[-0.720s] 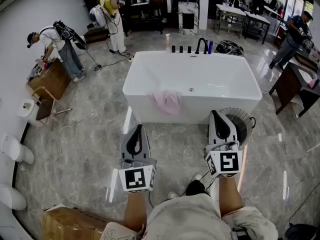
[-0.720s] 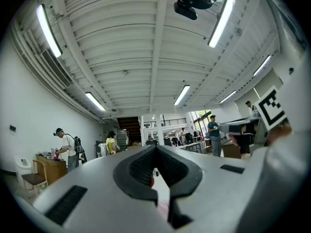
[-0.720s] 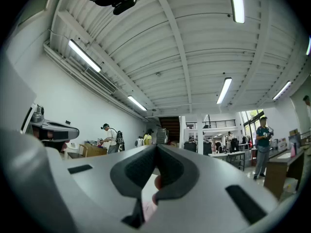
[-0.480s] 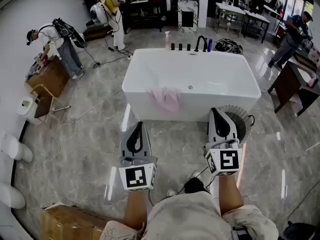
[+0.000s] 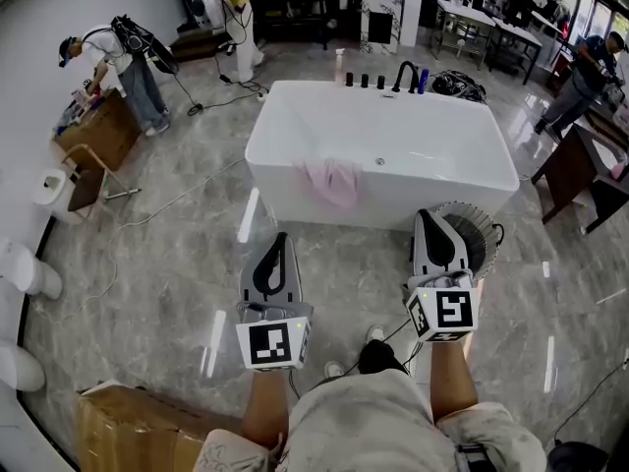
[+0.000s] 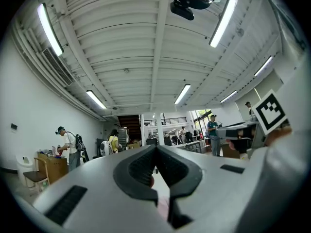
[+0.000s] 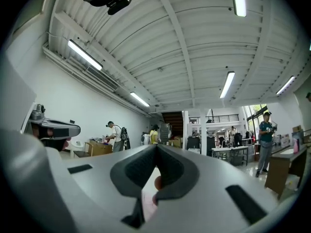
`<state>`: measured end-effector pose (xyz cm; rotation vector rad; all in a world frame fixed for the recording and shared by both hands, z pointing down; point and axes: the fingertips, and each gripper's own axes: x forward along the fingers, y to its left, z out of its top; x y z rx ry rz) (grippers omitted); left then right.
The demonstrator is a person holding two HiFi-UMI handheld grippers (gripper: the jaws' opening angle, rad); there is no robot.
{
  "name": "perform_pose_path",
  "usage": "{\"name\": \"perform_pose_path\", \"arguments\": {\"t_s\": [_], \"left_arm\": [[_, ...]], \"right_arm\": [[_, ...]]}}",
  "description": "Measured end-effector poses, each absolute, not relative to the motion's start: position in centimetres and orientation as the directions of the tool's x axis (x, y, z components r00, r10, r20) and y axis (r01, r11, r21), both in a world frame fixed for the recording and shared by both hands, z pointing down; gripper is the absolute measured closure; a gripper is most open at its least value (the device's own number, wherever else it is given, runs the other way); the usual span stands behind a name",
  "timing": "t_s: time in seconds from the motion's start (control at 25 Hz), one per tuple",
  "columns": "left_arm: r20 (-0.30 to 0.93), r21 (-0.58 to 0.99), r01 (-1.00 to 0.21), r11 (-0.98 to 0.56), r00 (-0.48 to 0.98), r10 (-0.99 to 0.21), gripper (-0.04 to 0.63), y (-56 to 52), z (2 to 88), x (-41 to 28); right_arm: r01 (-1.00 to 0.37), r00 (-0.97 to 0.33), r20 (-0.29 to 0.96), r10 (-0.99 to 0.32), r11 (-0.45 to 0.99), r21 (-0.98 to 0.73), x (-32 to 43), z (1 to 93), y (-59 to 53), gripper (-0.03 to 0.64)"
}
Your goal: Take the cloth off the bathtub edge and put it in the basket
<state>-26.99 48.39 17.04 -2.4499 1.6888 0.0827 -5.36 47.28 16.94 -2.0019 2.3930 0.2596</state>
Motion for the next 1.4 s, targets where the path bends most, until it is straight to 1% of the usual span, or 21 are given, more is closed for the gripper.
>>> {"name": "perform_pose_path", "arguments": {"t_s": [0.12,0.4,0.64,0.8,1.08,1.4], "left_arm": [[-0.135,-0.095,-0.934,-0.345,0.355,-0.925,0.594,48.5,17.4,-27.1],[-0.100,-0.114,-0.948,-0.297,0.308,-0.946,0.594,47.4,18.8,-27.7],[-0.068,-0.117,-0.961,-0.252,0.261,-0.963,0.594,43.6,19.5,-27.9],[-0.071,-0.140,-0.961,-0.239,0.251,-0.965,0.594,40.4,19.1,-27.6],[-0.082,-0.121,-0.969,-0.216,0.226,-0.971,0.594,33.9,18.3,-25.7],[-0.095,-0.105,-0.972,-0.210,0.220,-0.971,0.594,26.6,17.5,-22.2]], "right_arm": [[-0.973,-0.207,-0.079,-0.975,0.196,0.126,-5.9,17.9,47.0,0.629],[-0.966,-0.253,-0.040,-0.967,0.251,0.057,-6.4,20.9,44.7,0.629],[-0.957,-0.288,-0.027,-0.957,0.288,0.023,-5.7,21.5,39.7,0.629],[-0.949,-0.317,-0.003,-0.949,0.317,-0.006,-5.2,21.8,36.0,0.629],[-0.936,-0.352,-0.008,-0.936,0.352,0.009,-4.1,21.6,29.2,0.628],[-0.924,-0.379,-0.025,-0.925,0.377,0.058,-1.2,20.6,22.5,0.629]]}}
